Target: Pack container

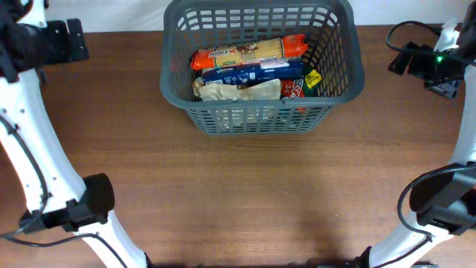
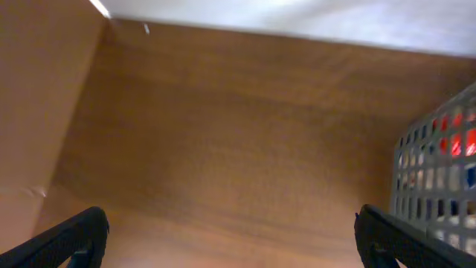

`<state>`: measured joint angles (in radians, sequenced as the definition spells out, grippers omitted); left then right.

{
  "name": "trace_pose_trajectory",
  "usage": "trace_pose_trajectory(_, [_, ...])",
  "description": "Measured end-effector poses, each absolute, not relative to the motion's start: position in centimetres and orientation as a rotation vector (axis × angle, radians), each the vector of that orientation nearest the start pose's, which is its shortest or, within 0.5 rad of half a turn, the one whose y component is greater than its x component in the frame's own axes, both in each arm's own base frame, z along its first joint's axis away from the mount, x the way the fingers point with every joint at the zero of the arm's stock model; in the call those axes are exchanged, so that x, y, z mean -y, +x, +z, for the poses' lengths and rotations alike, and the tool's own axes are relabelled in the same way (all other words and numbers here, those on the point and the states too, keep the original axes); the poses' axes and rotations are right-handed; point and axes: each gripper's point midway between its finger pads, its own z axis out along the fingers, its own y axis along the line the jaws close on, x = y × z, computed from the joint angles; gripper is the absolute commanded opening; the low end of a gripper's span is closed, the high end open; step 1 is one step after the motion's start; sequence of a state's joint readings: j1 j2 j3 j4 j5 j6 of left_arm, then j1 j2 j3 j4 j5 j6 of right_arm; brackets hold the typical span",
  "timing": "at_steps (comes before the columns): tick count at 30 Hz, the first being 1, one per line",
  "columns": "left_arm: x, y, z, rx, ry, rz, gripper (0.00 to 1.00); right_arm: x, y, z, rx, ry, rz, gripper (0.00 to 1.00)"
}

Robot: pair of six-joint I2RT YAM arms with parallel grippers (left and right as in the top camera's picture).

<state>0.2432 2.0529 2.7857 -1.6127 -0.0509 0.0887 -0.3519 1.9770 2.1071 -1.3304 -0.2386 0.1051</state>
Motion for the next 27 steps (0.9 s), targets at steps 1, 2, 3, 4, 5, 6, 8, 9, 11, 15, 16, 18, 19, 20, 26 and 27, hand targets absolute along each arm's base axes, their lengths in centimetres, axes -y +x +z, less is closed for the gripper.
trace_pose_trajectory(1, [-11.5,42.6,35.9,-2.474,-0.216,0.2,0.99,11.6,43.3,22.3,-2.677,0.56,0.262,0.99])
trace_pose_trajectory(2, [-11.4,42.7,35.4,-2.49,-0.217,0.194,0.99,11.6,43.3,22.3,-2.677,0.558,0.262,0.99])
trace_pose_trajectory(3, [-11.3,42.7,35.1,-2.503,-0.216,0.187,0.99,11.5,43.4,22.3,-2.678,0.556,0.263,0.99])
trace_pose_trajectory(4, [-11.3,42.7,34.7,-2.516,-0.216,0.182,0.99,11.5,43.4,22.3,-2.678,0.556,0.263,0.99])
trace_pose_trajectory(5, [-11.2,42.7,34.4,-2.527,-0.215,0.175,0.99,11.5,43.4,22.3,-2.678,0.555,0.263,0.99])
trace_pose_trajectory(6, [-11.2,42.7,34.0,-2.539,-0.215,0.171,0.99,11.4,43.4,22.3,-2.678,0.555,0.263,0.99])
trace_pose_trajectory(8, [-11.2,42.7,33.6,-2.551,-0.216,0.169,0.99,11.4,43.4,22.3,-2.678,0.553,0.263,0.99])
trace_pose_trajectory(9, [-11.2,42.7,33.5,-2.555,-0.216,0.168,0.99,11.4,43.4,22.3,-2.679,0.552,0.263,0.99])
trace_pose_trajectory(11, [-11.2,42.7,33.4,-2.556,-0.216,0.167,0.99,11.3,43.4,22.4,-2.677,0.55,0.263,0.99])
trace_pose_trajectory(15, [-11.2,42.7,33.4,-2.557,-0.216,0.167,0.99,10.3,42.7,24.5,-2.638,0.512,0.255,0.99])
trace_pose_trajectory(16, [-11.2,42.7,33.4,-2.558,-0.216,0.167,0.99,9.7,42.4,25.9,-2.611,0.485,0.25,0.99])
trace_pose_trajectory(18, [-11.2,42.7,33.4,-2.558,-0.216,0.167,0.99,7.6,41.5,29.2,-2.546,0.408,0.246,0.99])
trace_pose_trajectory(19, [-11.2,42.7,33.4,-2.557,-0.216,0.167,0.99,6.5,41.0,30.8,-2.516,0.366,0.247,0.99])
trace_pose_trajectory(20, [-11.2,42.7,33.4,-2.558,-0.216,0.167,0.99,5.1,40.3,32.5,-2.481,0.316,0.251,0.99])
trace_pose_trajectory(26, [-11.2,42.7,33.4,-2.557,-0.216,0.167,0.99,0.1,36.7,41.4,-2.208,0.105,0.203,0.99])
trace_pose_trajectory(27, [-11.2,42.7,33.4,-2.557,-0.216,0.167,0.99,0.4,36.1,42.6,-2.157,0.106,0.17,0.99])
